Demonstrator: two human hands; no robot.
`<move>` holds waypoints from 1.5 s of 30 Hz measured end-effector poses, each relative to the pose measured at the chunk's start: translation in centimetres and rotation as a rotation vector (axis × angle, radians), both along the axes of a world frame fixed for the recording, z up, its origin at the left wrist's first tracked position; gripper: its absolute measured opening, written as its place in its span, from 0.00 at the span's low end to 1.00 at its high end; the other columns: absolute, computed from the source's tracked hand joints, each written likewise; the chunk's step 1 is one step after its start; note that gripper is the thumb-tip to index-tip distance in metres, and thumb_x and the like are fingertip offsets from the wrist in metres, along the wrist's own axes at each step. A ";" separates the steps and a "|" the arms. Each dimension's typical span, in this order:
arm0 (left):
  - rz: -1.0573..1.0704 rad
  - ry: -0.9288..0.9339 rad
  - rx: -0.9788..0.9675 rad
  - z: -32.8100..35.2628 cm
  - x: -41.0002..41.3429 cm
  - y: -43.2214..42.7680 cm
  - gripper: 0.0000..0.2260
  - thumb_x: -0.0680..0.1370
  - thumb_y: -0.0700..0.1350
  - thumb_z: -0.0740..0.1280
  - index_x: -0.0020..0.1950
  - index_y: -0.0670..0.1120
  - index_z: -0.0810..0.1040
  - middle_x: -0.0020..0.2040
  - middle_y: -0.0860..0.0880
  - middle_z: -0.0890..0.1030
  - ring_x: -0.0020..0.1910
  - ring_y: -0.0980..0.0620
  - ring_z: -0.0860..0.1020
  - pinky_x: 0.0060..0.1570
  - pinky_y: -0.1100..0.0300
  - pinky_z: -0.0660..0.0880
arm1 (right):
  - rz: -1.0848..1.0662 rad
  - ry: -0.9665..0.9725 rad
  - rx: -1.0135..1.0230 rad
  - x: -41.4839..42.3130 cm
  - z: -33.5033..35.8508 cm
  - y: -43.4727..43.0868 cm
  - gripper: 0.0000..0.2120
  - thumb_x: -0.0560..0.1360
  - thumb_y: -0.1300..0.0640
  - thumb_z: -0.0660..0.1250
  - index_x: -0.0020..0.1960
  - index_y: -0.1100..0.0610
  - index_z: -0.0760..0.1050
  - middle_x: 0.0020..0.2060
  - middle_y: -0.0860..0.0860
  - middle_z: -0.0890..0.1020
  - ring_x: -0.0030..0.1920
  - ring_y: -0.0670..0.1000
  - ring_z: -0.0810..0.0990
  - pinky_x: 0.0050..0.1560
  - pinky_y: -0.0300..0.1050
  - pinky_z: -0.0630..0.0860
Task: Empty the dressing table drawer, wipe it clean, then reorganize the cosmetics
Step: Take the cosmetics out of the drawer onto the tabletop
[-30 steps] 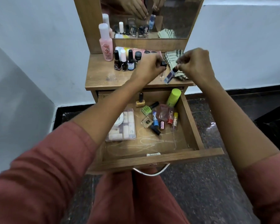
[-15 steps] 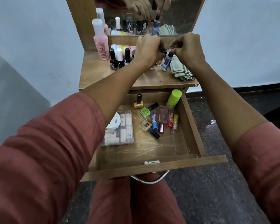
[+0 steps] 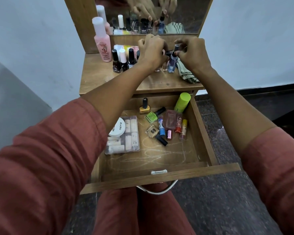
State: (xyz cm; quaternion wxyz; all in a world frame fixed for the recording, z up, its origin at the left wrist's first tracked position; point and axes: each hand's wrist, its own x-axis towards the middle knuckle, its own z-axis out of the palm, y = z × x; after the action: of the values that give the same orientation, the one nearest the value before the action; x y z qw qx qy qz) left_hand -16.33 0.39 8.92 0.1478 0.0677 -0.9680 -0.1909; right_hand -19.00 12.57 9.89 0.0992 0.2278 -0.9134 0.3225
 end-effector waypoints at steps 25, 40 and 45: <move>-0.240 -0.144 0.224 -8.2 11.9 4.6 0.09 0.75 0.35 0.62 0.51 0.42 0.80 0.51 0.43 0.80 0.49 0.45 0.79 0.47 0.53 0.77 | -0.067 -0.246 0.173 9.8 -6.7 4.5 0.08 0.72 0.69 0.62 0.46 0.66 0.79 0.47 0.63 0.82 0.49 0.60 0.80 0.48 0.47 0.74; -0.415 -0.287 -0.154 -13.6 10.1 8.1 0.16 0.77 0.41 0.61 0.65 0.43 0.70 0.66 0.44 0.70 0.68 0.45 0.65 0.64 0.52 0.64 | -0.235 -0.442 0.438 14.1 -11.4 7.0 0.12 0.77 0.65 0.56 0.53 0.70 0.75 0.52 0.67 0.79 0.53 0.64 0.79 0.49 0.52 0.75; -0.388 -0.349 -0.176 -13.1 8.8 8.4 0.18 0.76 0.41 0.61 0.66 0.43 0.67 0.68 0.45 0.69 0.68 0.45 0.64 0.64 0.52 0.63 | -0.250 -0.479 0.457 13.3 -11.5 6.4 0.12 0.77 0.65 0.56 0.56 0.68 0.73 0.55 0.66 0.78 0.55 0.64 0.78 0.51 0.53 0.75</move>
State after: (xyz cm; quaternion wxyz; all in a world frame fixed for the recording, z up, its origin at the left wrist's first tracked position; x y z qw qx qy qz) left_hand -7.53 8.78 -4.20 -0.0552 -0.1005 -0.9866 -0.1162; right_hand -5.73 19.00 -1.60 -0.1328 0.0482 -0.9801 0.1392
